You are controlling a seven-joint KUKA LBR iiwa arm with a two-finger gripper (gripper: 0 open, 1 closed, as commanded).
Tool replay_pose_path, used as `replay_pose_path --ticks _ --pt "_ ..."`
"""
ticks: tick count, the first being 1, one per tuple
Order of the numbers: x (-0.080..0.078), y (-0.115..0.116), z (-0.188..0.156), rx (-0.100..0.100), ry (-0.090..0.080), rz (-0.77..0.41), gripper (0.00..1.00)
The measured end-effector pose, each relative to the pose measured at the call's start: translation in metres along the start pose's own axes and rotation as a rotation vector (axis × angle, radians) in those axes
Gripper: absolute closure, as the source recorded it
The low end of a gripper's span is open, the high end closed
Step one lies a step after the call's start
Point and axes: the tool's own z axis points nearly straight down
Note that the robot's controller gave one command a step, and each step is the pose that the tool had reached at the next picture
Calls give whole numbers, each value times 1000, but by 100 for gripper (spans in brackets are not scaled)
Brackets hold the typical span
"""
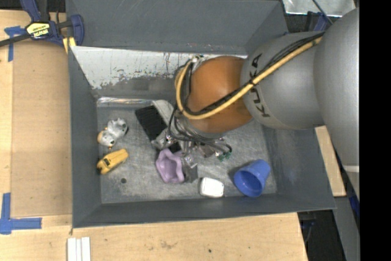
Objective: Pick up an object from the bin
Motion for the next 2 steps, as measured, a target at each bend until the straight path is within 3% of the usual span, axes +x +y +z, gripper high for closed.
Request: replay_pose_path --ticks 1,2 --pt "-3 -3 -42 -3 19 -16 100" --pt "-4 -3 -74 2 6 2 100"
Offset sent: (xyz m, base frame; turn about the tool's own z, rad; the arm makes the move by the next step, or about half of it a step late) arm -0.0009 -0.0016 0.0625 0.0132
